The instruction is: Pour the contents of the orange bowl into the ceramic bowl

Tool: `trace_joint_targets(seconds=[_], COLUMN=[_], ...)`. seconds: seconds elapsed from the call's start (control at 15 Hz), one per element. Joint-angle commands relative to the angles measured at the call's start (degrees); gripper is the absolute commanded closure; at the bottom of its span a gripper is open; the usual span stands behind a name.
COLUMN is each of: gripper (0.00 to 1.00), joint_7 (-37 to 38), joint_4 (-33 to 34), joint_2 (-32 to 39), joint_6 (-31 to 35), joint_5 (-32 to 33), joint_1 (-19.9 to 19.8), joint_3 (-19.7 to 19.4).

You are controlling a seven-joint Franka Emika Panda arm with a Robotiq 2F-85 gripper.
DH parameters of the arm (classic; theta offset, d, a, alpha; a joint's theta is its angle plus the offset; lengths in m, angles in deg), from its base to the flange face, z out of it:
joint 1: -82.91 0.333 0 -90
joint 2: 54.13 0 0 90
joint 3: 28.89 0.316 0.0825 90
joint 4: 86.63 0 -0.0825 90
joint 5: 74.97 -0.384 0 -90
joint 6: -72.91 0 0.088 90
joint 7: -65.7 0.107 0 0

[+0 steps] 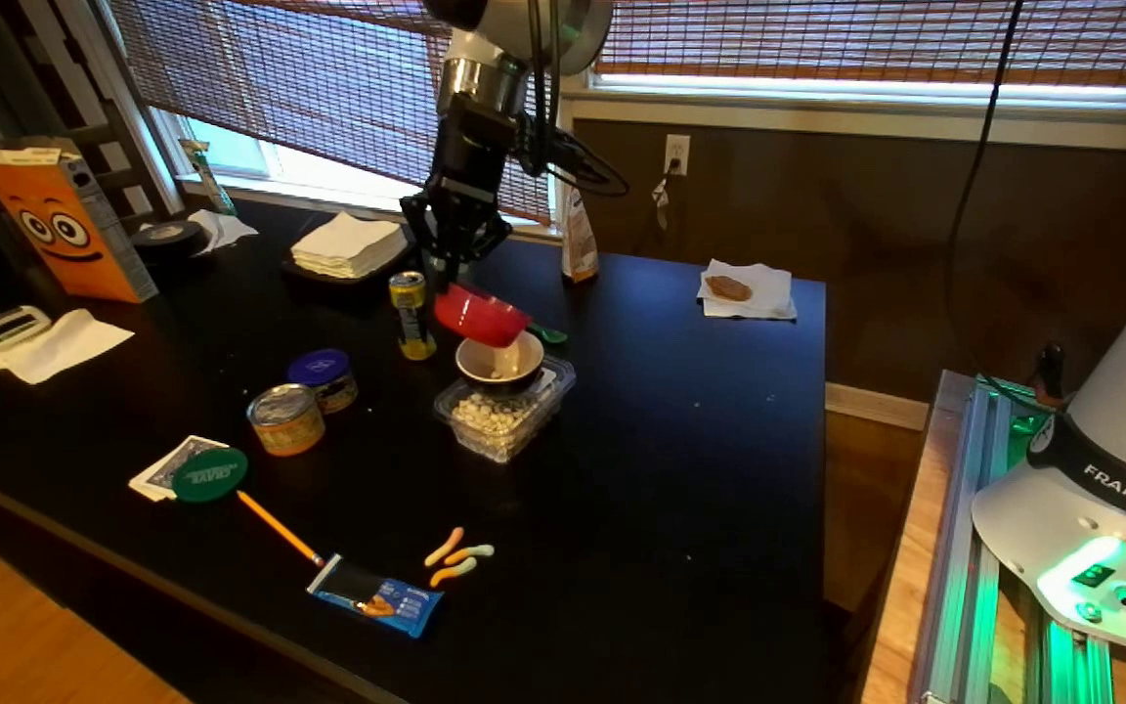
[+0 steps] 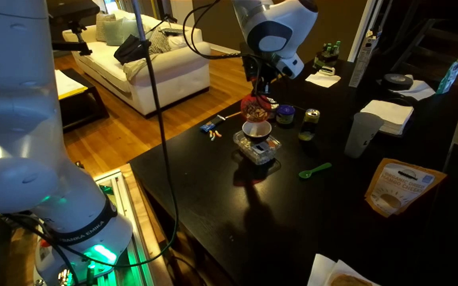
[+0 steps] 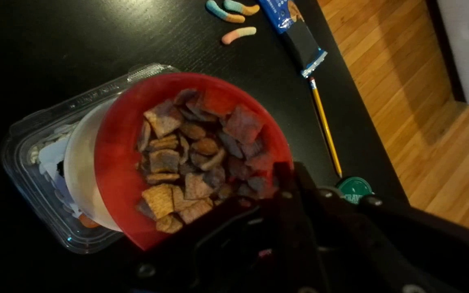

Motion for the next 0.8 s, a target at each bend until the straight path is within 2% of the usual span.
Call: trace_joint_targets(seconds=[0.0,0.73], gripper=[0.99,0.99], joint_7=[-5.2,-16.9], joint_4=[1.5,2.6], joint_2=[0.9,3.3], joint_6=[-1.8,-10.5], joint_5=[-5.7,-18.1], joint_1=[-2.5,-5.6], joint_3=[1.0,0.3])
